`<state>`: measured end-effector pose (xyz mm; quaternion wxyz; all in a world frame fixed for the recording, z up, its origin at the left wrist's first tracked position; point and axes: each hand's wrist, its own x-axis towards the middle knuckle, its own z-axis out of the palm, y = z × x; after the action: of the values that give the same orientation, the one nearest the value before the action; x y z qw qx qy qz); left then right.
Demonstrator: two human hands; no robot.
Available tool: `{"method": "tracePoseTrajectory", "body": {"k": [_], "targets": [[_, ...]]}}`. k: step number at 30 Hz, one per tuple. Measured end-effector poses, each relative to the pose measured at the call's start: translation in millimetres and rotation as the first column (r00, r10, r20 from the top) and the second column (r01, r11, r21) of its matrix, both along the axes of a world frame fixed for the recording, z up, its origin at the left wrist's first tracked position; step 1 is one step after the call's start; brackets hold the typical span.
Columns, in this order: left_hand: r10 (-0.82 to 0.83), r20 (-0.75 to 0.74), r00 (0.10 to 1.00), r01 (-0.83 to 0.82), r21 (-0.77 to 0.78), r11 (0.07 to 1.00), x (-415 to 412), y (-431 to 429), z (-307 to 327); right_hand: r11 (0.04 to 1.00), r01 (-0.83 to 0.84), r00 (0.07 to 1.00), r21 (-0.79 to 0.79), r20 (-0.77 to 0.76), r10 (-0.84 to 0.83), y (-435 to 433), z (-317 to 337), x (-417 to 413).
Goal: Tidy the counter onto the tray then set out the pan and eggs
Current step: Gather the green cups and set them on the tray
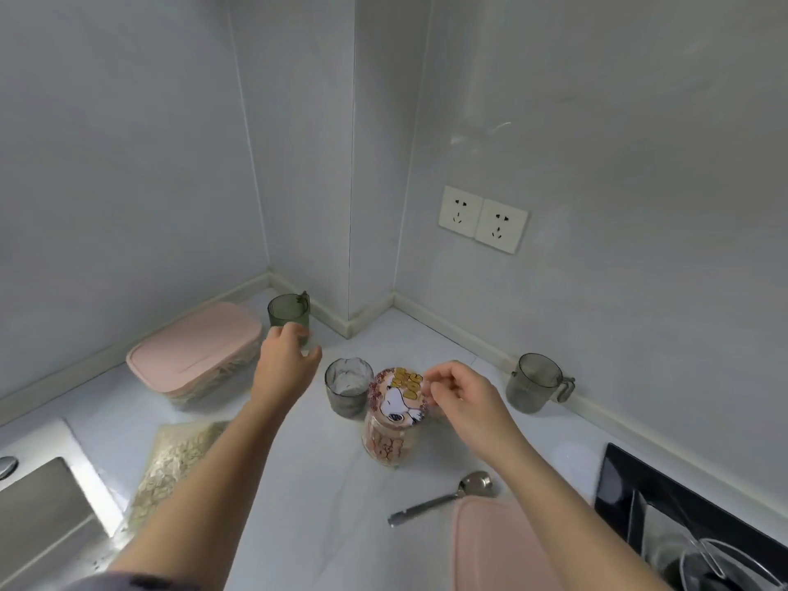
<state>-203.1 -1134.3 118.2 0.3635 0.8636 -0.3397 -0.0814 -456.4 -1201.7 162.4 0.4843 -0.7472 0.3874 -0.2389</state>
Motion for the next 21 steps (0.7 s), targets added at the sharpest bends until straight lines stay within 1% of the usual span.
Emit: {"method": "tracePoseTrajectory", "body": {"k": [3, 6, 10, 14, 18, 21], "targets": [[0.015, 0.026, 1.0, -0.02, 0.222, 0.975, 60, -42, -11, 0.999, 0.023, 0.998, -0.039, -0.051, -0.025, -25, -2, 26], [-0.008, 0.011, 1.0, 0.004, 0.338, 0.941, 105, -75, -24, 0.998, 0.04, 0.996, -0.056, -0.08, -0.044, -44, -6, 42], [-0.071, 0.048, 0.996, 0.04, 0.477, 0.878, 154, -122, -53, 0.995, 0.077, 0.991, -0.065, -0.106, -0.083, -66, -13, 58], [-0.073, 0.017, 0.997, 0.051, 0.554, 0.831, 169, -143, -64, 0.995, 0.087, 0.987, -0.059, -0.132, -0.094, -80, -22, 61], [-0.111, 0.091, 0.99, 0.038, 0.582, 0.812, 175, -150, -68, 0.989, 0.124, 0.972, -0.081, -0.189, -0.137, -98, -32, 54], [-0.178, 0.174, 0.969, 0.056, 0.544, 0.837, 165, -147, -63, 0.977, 0.179, 0.946, -0.117, -0.253, -0.204, -117, -40, 39]]}}
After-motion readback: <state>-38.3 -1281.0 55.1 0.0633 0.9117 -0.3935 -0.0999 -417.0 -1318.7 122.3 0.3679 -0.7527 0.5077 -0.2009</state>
